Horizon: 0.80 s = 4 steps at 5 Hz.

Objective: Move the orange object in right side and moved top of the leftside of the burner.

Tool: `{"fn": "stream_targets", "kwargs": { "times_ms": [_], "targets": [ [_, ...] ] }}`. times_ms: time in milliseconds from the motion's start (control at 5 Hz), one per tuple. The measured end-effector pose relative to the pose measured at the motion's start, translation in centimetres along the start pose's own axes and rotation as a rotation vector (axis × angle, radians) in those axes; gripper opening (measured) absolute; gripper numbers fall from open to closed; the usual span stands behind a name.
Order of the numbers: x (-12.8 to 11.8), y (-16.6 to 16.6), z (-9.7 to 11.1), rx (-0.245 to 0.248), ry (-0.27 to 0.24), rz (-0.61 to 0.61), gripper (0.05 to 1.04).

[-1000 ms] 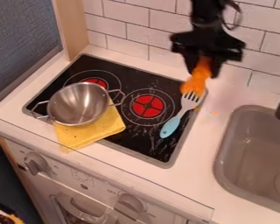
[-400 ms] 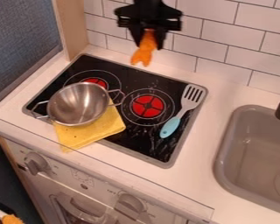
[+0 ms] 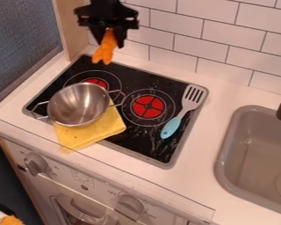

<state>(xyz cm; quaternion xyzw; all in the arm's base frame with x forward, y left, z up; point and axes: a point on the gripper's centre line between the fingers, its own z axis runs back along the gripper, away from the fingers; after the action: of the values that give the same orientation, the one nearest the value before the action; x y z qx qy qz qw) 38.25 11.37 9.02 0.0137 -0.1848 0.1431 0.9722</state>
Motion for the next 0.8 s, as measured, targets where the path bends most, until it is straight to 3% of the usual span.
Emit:
{"fn": "stream_targets", "kwargs": {
  "times_ms": [400,600,800],
  "targets": [
    [-0.5,4.3,-2.6,0.037,0.039,0.059,0.467],
    [-1.3,4.5,-5.2,0.033,0.082,0.044,0.466],
    [-1.5,4.7,-6.4,0.041,0.103,0.044,0.466]
  ]
}}
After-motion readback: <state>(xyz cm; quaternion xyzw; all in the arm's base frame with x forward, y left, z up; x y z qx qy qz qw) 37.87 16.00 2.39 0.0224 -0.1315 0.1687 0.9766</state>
